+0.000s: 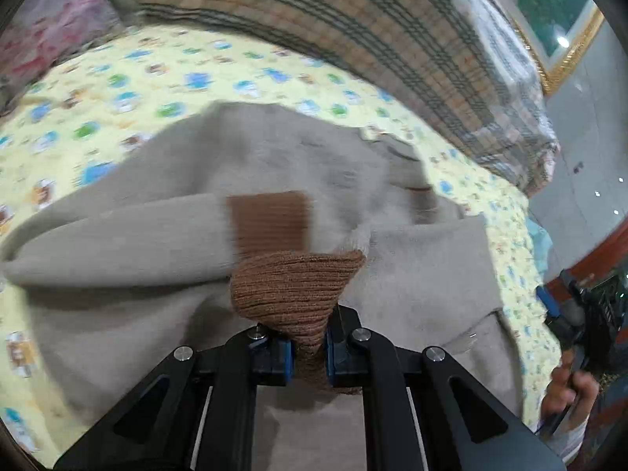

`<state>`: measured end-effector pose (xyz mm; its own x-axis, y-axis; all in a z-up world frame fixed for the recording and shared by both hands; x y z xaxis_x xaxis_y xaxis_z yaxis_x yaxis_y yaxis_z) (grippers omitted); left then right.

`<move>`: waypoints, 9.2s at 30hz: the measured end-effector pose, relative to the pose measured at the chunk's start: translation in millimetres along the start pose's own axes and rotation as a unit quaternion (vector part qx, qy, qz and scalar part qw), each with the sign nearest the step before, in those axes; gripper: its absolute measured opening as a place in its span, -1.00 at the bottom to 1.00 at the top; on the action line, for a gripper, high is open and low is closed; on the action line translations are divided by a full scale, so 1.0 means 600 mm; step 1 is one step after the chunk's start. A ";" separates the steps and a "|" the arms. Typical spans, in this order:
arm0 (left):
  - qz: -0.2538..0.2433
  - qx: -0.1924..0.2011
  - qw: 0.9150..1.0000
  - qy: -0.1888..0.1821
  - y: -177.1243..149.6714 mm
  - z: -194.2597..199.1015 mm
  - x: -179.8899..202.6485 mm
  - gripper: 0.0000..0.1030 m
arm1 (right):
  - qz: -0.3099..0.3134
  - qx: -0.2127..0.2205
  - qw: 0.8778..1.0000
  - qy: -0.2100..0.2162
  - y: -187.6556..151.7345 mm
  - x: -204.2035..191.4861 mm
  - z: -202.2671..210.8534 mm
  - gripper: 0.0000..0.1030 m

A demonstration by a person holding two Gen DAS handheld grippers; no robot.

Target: Fold small clothes

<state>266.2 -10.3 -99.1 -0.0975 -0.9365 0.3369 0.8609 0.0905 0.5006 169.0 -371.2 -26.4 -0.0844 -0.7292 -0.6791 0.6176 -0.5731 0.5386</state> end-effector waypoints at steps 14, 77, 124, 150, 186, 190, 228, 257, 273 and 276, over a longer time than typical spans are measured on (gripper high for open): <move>0.002 -0.021 1.000 0.019 -0.026 -0.023 -0.020 -0.80 | 0.073 -0.107 0.977 -0.169 0.027 0.121 -0.163 0.33; -0.042 0.022 0.994 0.101 0.054 0.057 -0.124 -0.87 | 0.038 -0.122 0.992 0.001 -0.207 -0.084 -0.105 -0.30; -0.047 0.010 0.993 0.108 -0.102 0.004 -0.025 0.25 | 0.359 -0.121 0.899 -0.220 -0.162 -0.031 -0.139 0.39; 0.051 0.049 0.980 0.184 0.010 -0.038 -0.110 0.33 | -0.027 -0.134 0.988 -0.072 -0.018 0.141 -0.079 -0.53; 0.112 0.053 0.986 0.110 -0.010 -0.023 -0.134 0.37 | 0.121 -0.209 0.962 -0.124 -0.123 0.049 -0.181 -0.44; 0.115 0.054 0.985 0.118 -0.031 0.010 -0.139 0.37 | 0.135 -0.219 0.961 -0.104 -0.157 0.017 -0.151 -0.44; -0.022 -0.039 0.997 0.062 -0.425 0.197 -0.076 0.64 | 0.056 -0.100 0.990 -0.079 -0.299 0.053 0.235 0.17; -0.010 -0.062 0.998 -0.031 -0.476 0.187 -0.064 -0.24 | 0.049 -0.180 0.979 0.082 -0.428 0.056 0.239 0.21; -0.022 -0.037 0.995 -0.085 -0.437 0.221 -0.021 -0.79 | 0.035 -0.119 0.983 0.135 -0.380 0.001 0.253 -0.82; -0.029 -0.011 0.994 -0.104 -0.396 0.239 0.009 -0.80 | 0.044 -0.091 0.981 0.163 -0.340 -0.033 0.256 -0.82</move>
<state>-10.5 11.9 -102.2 -0.2471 -0.8489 0.4672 0.8612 0.0286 0.5075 -75.5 -297.3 -46.3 0.2112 -0.5980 -0.7732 0.7436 -0.4152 0.5242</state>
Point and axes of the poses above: each gripper's, at about its wrist camera, not at the fingertips, and z roughly against the way its jaws point, x to its right, y to its top, the point moved 10 cm from there along -z, roughly the way its jaws point, and after that the axes turned 7 degrees about y, right-handed, at the moved point
